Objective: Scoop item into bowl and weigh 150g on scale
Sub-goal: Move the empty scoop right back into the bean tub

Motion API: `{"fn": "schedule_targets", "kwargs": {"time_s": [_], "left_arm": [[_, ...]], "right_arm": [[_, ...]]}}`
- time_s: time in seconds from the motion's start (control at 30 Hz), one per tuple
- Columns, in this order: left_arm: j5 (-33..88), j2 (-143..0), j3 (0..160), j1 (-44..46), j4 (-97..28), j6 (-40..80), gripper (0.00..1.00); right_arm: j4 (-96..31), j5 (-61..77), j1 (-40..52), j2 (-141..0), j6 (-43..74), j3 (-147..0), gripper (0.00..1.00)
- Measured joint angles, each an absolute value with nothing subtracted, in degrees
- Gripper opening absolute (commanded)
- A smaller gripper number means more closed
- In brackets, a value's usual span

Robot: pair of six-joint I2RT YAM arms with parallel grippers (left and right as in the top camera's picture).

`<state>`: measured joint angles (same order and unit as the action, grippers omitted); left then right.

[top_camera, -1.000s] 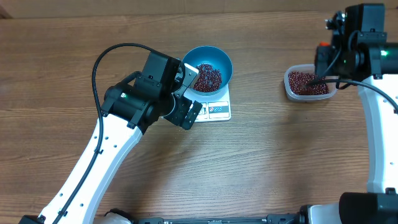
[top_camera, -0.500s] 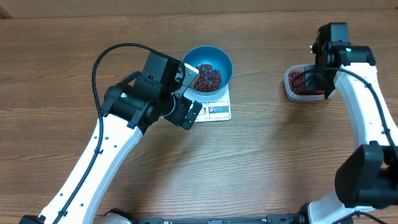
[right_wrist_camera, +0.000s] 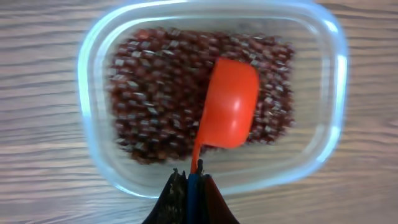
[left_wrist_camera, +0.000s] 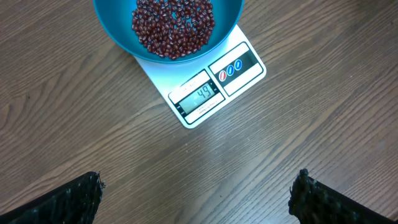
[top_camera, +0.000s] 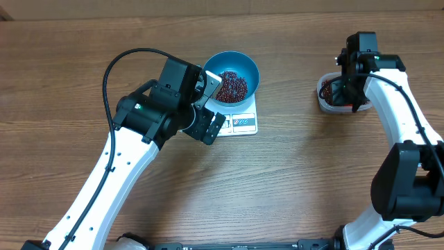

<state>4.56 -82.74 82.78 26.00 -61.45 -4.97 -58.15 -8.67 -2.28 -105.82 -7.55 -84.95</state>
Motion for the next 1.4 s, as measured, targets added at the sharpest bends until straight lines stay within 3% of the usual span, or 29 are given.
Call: {"fn": "schedule_targets", "kwargs": {"time_s": [0.43, 1.0, 1.4], "left_arm": [[4.6, -82.7, 82.8, 26.0, -61.5, -5.0, 1.0], [4.6, -82.7, 82.8, 26.0, -61.5, -5.0, 1.0], [4.6, -82.7, 82.8, 26.0, -61.5, -5.0, 1.0]], "right_arm": [[-57.5, -0.8, -2.9, -105.8, -7.6, -84.9, 0.04], [-57.2, 21.6, -15.8, -105.8, -13.2, -84.9, 0.04], [-52.5, 27.5, -17.3, -105.7, -15.1, -79.6, 0.04]]}}
